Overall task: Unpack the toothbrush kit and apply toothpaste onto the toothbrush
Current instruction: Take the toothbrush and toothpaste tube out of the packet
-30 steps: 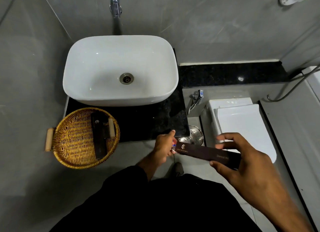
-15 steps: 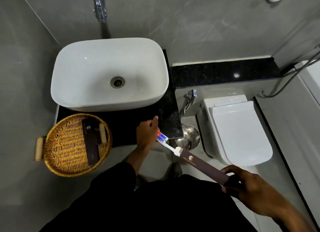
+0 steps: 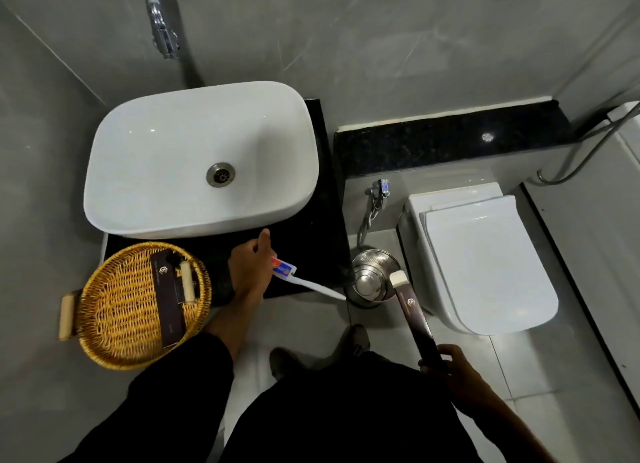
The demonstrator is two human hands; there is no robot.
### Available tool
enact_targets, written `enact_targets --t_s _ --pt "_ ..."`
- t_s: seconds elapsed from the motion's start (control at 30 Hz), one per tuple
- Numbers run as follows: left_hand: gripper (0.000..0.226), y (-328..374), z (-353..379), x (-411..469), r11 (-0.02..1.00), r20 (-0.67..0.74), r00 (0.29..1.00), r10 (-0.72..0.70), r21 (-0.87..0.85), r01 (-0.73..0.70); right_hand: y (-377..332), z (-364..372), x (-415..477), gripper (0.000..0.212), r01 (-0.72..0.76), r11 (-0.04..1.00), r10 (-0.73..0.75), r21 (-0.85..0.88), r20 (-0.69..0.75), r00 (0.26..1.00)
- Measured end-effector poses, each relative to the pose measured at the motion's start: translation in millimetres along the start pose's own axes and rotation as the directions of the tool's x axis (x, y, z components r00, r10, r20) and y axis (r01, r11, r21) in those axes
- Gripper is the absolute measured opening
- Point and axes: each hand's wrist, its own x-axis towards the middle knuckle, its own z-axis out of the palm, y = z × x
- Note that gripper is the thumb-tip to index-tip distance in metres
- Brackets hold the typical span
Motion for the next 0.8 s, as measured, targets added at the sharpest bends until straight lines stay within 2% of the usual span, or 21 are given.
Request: enact_targets --t_s 0.13,0.2,0.27,0.3,0.4,0.43,0.5,0.53,0.6,0.7,0.73,0.8 --pt "0.054 4.6 1.0 -9.1 0.999 0.049 0.999 0.016 0.036 -0.018 -26.3 10.0 30.7 0.041 -0.04 0.992 0.046 0.12 -0.05 0.998" --pt "0.057 7.9 2.5 -19.1 1.0 0.061 0.998 0.025 0.015 -0.026 -47.1 12.8 49.2 0.032 0.007 0.982 0.001 0.189 -0.041 0.999" --pt "0.059 10.7 3.0 -28.8 0.999 0.079 0.996 0.033 -0.009 -0.032 -68.1 11.9 68.8 0.02 0.094 0.978 -0.09 0.188 -0.029 0.996" --pt "0.059 11.7 3.1 -33.4 0.999 0.095 0.995 0.038 -0.022 -0.037 -78.1 10.7 79.0 0.02 0.135 0.975 -0.132 0.177 -0.026 0.991" --pt "0.059 12.2 1.2 -45.2 0.998 0.139 0.989 0.043 -0.044 -0.038 -107.5 6.9 101.2 0.016 0.139 0.97 -0.129 0.198 -0.065 0.99" --pt "0.059 12.1 0.5 -48.5 0.998 0.144 0.989 0.038 -0.049 -0.032 -113.6 5.1 108.6 0.028 0.113 0.972 -0.097 0.207 -0.089 0.991" --pt "0.059 12.5 -0.5 -54.8 0.998 0.148 0.989 0.031 -0.057 -0.023 -119.5 0.4 120.3 0.07 0.021 0.987 0.002 0.16 -0.139 0.99" --pt "0.059 13.0 -1.0 -57.8 0.998 0.148 0.988 0.032 -0.052 -0.024 -122.5 -2.3 123.1 0.077 0.018 0.991 0.002 0.131 -0.146 0.989" --pt "0.059 15.4 -0.3 -63.0 0.999 0.155 0.988 0.029 -0.047 -0.022 -133.5 -5.8 121.0 0.062 0.091 0.994 -0.084 0.065 -0.102 0.991" --pt "0.059 22.6 3.6 -71.6 0.997 0.234 0.972 0.025 -0.074 -0.008 -160.0 -0.5 91.9 0.019 0.236 0.972 -0.234 -0.015 0.057 0.97" --pt "0.057 25.4 5.8 -74.8 0.997 0.281 0.959 0.03 -0.081 -0.007 -170.9 3.8 75.1 0.017 0.286 0.957 -0.277 -0.042 0.147 0.95" --pt "0.051 30.9 10.7 -79.6 0.997 0.376 0.926 0.036 -0.08 -0.006 -189.7 16.8 40.0 0.03 0.298 0.954 -0.289 0.033 0.363 0.886"
